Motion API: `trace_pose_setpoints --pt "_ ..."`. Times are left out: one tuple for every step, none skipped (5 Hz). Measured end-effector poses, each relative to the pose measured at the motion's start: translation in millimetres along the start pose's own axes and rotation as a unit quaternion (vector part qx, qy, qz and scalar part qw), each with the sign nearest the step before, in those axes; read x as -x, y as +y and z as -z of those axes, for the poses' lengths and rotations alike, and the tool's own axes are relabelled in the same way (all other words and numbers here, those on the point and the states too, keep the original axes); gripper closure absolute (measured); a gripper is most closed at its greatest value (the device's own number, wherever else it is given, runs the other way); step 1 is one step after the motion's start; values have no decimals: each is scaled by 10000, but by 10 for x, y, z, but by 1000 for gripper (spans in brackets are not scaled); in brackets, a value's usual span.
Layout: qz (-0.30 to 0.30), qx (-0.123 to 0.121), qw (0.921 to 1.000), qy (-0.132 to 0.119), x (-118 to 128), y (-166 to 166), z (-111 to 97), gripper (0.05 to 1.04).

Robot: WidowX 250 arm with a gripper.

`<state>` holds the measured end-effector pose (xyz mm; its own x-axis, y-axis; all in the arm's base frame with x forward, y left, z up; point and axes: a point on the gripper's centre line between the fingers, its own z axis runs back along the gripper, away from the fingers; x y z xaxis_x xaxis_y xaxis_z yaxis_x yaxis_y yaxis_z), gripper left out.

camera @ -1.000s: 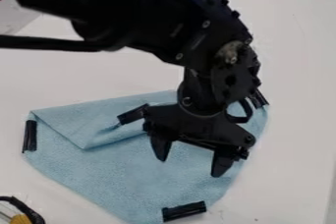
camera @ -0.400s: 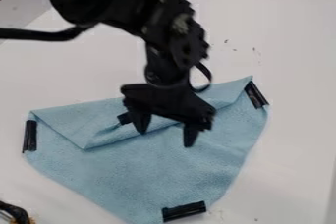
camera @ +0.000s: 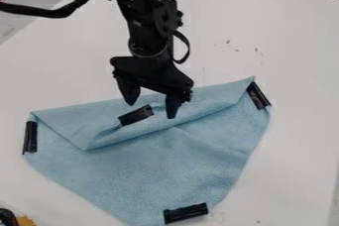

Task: Unfold the cloth to top left of the table

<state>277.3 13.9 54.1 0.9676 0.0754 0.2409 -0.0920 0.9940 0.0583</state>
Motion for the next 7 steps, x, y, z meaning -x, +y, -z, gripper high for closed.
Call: trace_pose_setpoints --pt "-72 93 9999 125 12 93 142 83" --pt "-117 105 9997 173 20 164 230 83" --pt "-193 97 9996 165 18 254 294 83" --pt "-174 88 9996 183 25 286 335 83" --pt "-171 83 9996 207 23 301 401 100" --pt "-171 77 9998 108 -8 315 399 194" --pt "-239 45 9996 108 26 321 418 494"
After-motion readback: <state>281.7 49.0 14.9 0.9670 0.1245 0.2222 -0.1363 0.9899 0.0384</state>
